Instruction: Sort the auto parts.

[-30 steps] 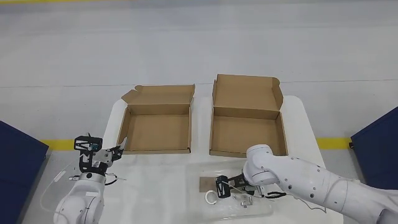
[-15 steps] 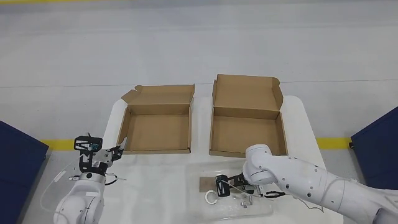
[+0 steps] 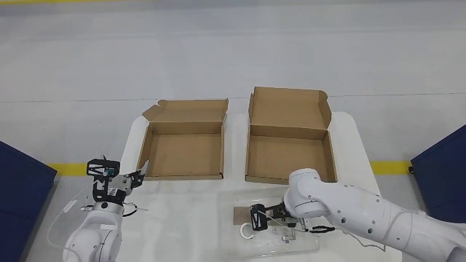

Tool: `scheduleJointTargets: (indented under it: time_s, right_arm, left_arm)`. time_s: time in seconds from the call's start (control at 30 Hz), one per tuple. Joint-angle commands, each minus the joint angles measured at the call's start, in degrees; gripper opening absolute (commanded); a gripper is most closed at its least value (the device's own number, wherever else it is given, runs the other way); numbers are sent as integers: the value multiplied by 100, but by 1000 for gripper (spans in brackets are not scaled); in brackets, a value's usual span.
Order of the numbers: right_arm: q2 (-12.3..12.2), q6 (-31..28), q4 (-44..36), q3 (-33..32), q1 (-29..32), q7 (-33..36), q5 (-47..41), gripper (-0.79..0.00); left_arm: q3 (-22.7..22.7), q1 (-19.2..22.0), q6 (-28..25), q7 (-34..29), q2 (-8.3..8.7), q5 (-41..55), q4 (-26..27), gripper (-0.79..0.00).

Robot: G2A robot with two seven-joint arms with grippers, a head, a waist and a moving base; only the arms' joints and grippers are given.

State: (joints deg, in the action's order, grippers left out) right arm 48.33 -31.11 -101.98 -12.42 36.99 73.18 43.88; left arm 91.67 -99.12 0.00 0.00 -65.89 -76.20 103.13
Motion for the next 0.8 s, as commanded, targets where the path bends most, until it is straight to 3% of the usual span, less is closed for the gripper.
scheduleJointTargets:
  time_s: [0.0,0.3,0.43,0.6,0.77]
  right_arm:
    - [-94,57,-182,-45,-2,57,-119,-785]
    - [-94,57,-182,-45,-2,57,-119,-785]
    - [-165,-77,-46,-284,37,-431,-432,-785]
    - [-553,-758,47,-840,78,-758,-1370,-785]
    - [-1130,-1486,179,-1196,164,-1485,-2095,-785]
  left_arm:
    - [0,0,0,0,0,0,0,0]
    - [0,0,0,0,0,0,0,0]
    - [0,0,0,0,0,0,0,0]
    - [0,0,0,0,0,0,0,0]
    - [0,0,0,0,0,0,0,0]
